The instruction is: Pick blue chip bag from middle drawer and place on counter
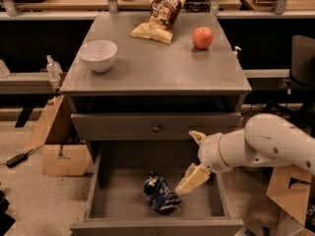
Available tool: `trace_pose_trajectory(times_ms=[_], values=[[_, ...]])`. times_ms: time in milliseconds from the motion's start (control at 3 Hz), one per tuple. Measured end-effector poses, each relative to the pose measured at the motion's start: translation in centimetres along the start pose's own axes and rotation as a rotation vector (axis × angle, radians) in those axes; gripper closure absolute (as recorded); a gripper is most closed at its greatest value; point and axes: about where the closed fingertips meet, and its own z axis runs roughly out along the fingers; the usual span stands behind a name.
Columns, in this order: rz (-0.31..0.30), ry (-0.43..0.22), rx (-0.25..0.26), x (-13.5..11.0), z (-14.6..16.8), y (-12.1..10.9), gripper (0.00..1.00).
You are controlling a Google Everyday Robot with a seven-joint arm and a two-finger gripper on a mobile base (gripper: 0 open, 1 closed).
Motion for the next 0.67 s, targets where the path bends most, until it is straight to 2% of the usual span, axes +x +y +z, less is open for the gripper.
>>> trace_pose_trajectory(times_ms=[333, 667], values=[[0.071, -0.022, -0.008, 4.5, 4.4, -1.4, 0.0], [0.145, -0.021, 0.009, 8.9, 8.2, -2.8, 0.0]])
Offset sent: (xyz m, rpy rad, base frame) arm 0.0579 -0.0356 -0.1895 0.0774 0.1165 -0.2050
